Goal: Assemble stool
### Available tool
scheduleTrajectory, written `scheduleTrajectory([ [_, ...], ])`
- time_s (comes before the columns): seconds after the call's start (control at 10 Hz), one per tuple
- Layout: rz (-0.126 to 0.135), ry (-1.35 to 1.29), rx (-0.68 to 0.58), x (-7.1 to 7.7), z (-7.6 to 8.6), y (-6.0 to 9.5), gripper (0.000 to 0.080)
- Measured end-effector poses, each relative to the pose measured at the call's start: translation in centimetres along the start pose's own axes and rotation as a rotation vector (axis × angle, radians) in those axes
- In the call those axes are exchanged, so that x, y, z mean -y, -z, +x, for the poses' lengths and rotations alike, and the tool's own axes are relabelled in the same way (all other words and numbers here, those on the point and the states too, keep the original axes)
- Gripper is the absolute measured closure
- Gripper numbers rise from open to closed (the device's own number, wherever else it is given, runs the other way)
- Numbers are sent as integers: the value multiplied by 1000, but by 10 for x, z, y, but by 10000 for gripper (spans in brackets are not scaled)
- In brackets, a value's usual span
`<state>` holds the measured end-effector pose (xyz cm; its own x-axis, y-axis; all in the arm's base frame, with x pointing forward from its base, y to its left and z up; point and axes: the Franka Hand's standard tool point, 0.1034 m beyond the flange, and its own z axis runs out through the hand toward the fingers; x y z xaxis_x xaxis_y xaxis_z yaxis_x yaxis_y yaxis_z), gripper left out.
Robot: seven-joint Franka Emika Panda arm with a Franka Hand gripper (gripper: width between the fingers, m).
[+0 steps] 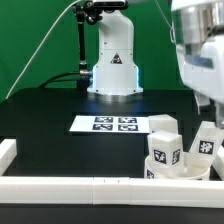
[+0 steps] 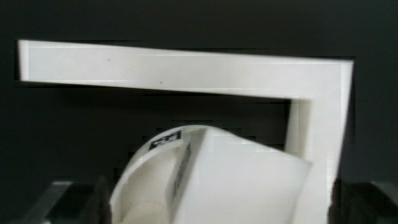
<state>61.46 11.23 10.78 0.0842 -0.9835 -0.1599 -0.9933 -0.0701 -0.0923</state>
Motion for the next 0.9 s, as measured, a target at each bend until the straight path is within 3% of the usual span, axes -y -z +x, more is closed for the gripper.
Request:
scheduleTrajectory([
  [0.4,-7,244,-6,-2,3,-5,150],
  [0.6,-34,639,-38,-4,0,-6,151],
  [0.8,-43,953,-28,-5,-4,-6,151],
  [0.9,-44,986,-30,-5,-3,-6,151],
])
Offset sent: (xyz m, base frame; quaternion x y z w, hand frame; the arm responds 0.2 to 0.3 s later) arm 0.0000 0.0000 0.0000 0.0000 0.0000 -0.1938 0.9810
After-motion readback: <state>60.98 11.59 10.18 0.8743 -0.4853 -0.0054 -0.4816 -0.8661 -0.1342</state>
